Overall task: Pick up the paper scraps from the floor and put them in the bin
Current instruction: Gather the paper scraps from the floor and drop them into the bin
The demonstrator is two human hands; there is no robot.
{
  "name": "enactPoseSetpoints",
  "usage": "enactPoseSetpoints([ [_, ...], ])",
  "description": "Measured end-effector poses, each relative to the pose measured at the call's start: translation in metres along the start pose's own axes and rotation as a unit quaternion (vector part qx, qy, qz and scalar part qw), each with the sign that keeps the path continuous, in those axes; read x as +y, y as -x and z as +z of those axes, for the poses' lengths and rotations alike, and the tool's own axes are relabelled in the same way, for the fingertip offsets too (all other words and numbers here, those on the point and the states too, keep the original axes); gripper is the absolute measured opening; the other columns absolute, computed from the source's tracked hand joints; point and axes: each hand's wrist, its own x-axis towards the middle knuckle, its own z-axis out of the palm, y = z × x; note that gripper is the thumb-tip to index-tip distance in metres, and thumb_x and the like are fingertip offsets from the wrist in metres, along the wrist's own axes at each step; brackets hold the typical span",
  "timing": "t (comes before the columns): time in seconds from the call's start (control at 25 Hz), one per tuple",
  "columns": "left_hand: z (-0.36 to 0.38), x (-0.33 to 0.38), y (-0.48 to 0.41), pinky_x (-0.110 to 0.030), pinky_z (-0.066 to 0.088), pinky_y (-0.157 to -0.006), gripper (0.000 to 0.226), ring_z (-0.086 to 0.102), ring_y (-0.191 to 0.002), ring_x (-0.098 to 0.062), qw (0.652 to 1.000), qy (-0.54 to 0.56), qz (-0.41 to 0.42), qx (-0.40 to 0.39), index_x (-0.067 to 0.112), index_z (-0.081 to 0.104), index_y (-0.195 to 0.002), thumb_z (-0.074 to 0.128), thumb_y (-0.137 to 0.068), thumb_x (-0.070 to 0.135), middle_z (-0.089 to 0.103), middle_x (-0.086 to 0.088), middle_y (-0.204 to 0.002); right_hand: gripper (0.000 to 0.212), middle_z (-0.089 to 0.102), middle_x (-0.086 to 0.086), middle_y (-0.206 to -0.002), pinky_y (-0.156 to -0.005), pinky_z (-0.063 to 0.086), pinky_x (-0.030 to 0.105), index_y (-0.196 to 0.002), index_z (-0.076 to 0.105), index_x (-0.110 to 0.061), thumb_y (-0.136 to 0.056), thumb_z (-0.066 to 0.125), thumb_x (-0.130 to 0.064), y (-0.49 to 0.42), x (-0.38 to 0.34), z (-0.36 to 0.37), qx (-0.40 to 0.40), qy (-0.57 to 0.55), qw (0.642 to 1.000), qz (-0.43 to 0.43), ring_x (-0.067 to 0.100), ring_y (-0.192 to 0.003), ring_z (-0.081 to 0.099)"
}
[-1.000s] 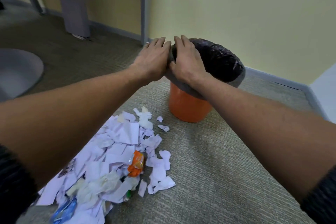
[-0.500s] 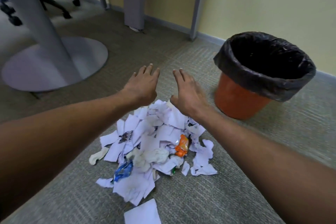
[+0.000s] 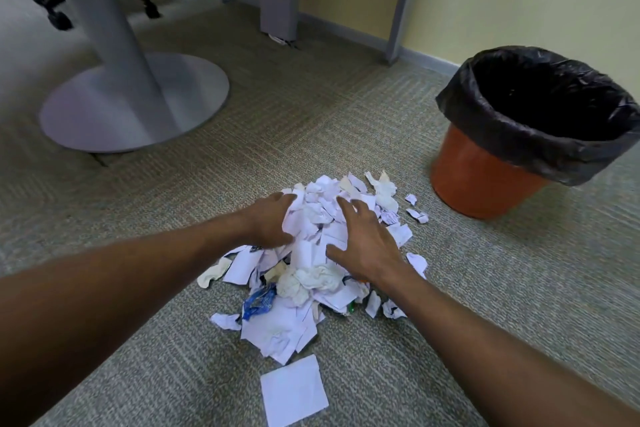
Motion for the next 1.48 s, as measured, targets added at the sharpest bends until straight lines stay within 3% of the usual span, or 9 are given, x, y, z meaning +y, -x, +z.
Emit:
enactPoseSetpoints([
  [0.12, 0.003, 0.001, 0.003, -0.041, 0.029, -0.12, 0.12, 0.025, -0.15, -0.03, 0.999, 0.019, 0.006, -0.047, 0.015, 0.009, -0.16, 0.083, -0.072, 0.053, 0.015, -0.009, -0.166, 0.102, 0.013, 0.006, -0.167, -0.114, 0.034, 0.047, -0.16, 0.011, -0.027, -0.082, 0.066, -0.063, 0.016, 0.009, 0.012, -0.014, -0.047, 0.997, 0.064, 0.029, -0.151, 0.022],
  [0.28, 0.007, 0.01, -0.002, -0.041, 0.025, -0.12, 0.136, 0.018, -0.151, -0.03, 0.997, 0.006, 0.021, -0.079, 0.018, 0.005, -0.16, 0.089, -0.06, 0.056, 0.01, -0.006, -0.167, 0.128, 0.011, 0.005, -0.166, -0.112, 0.036, 0.053, -0.16, 0.007, -0.029, -0.062, 0.07, -0.082, 0.026, 0.02, 0.022, -0.044, -0.09, 0.983, 0.154, 0.033, -0.151, 0.022],
  [0.4, 0.016, 0.017, -0.007, -0.047, 0.025, -0.121, 0.144, 0.013, -0.152, -0.032, 0.994, -0.013, 0.027, -0.104, 0.021, -0.001, -0.16, 0.092, -0.055, 0.056, 0.005, -0.006, -0.167, 0.139, 0.007, 0.004, -0.166, -0.111, 0.038, 0.052, -0.16, 0.004, -0.032, -0.053, 0.076, -0.083, 0.027, 0.026, 0.031, -0.079, -0.11, 0.977, 0.164, 0.033, -0.15, 0.023],
  [0.6, 0.031, 0.022, -0.017, -0.049, 0.036, -0.114, 0.149, 0.029, -0.144, -0.039, 0.993, -0.045, 0.005, -0.105, 0.021, -0.001, -0.159, 0.094, -0.05, 0.055, 0.015, -0.012, -0.162, 0.146, 0.0, 0.009, -0.166, -0.114, 0.036, 0.052, -0.16, -0.001, -0.032, -0.049, 0.083, -0.077, 0.015, 0.027, 0.048, -0.103, -0.103, 0.977, 0.157, 0.037, -0.151, 0.022],
  [0.84, 0.042, 0.018, -0.027, -0.052, 0.037, -0.112, 0.147, 0.025, -0.145, -0.042, 0.994, -0.041, -0.014, -0.099, 0.02, 0.001, -0.159, 0.094, -0.051, 0.052, 0.008, -0.011, -0.165, 0.139, -0.004, 0.009, -0.165, -0.114, 0.038, 0.053, -0.16, -0.001, -0.031, -0.058, 0.09, -0.058, -0.007, 0.038, 0.063, -0.101, -0.108, 0.978, 0.145, 0.038, -0.151, 0.023],
  [1.0, 0.05, 0.016, -0.031, -0.049, 0.043, -0.107, 0.129, 0.031, -0.137, -0.04, 0.997, -0.018, -0.014, -0.079, 0.017, 0.019, -0.156, 0.094, -0.055, 0.046, 0.018, -0.012, -0.158, 0.127, 0.003, 0.009, -0.162, -0.114, 0.038, 0.053, -0.159, 0.012, -0.031, -0.062, 0.091, -0.049, -0.014, 0.042, 0.071, -0.08, -0.132, 0.979, 0.134, 0.037, -0.149, 0.023],
  [1.12, 0.056, 0.017, -0.032, -0.049, 0.047, -0.102, 0.111, 0.039, -0.131, -0.037, 0.999, 0.017, -0.014, -0.046, 0.016, 0.036, -0.147, 0.095, -0.056, 0.04, 0.027, -0.011, -0.151, 0.117, 0.009, 0.01, -0.159, -0.113, 0.04, 0.046, -0.158, 0.021, -0.028, -0.065, 0.092, -0.04, -0.015, 0.045, 0.074, -0.061, -0.169, 0.976, 0.124, 0.035, -0.144, 0.032],
  [1.32, 0.065, 0.023, -0.027, -0.039, 0.047, -0.101, 0.105, 0.048, -0.126, -0.032, 0.996, 0.093, -0.012, -0.001, 0.01, 0.043, -0.145, 0.096, -0.056, 0.029, 0.04, -0.01, -0.141, 0.101, 0.019, 0.006, -0.152, -0.104, 0.039, 0.028, -0.155, 0.032, -0.025, -0.072, 0.089, -0.024, -0.013, 0.045, 0.077, -0.032, -0.248, 0.962, 0.114, 0.025, -0.135, 0.041],
  [1.48, 0.073, 0.031, -0.02, -0.029, 0.042, -0.1, 0.095, 0.049, -0.126, -0.029, 0.988, 0.151, -0.015, 0.037, 0.005, 0.046, -0.143, 0.092, -0.061, 0.017, 0.046, -0.014, -0.141, 0.091, 0.029, 0.006, -0.145, -0.099, 0.037, 0.022, -0.152, 0.039, -0.025, -0.074, 0.087, -0.018, -0.009, 0.046, 0.079, -0.003, -0.287, 0.951, 0.115, 0.022, -0.132, 0.043],
])
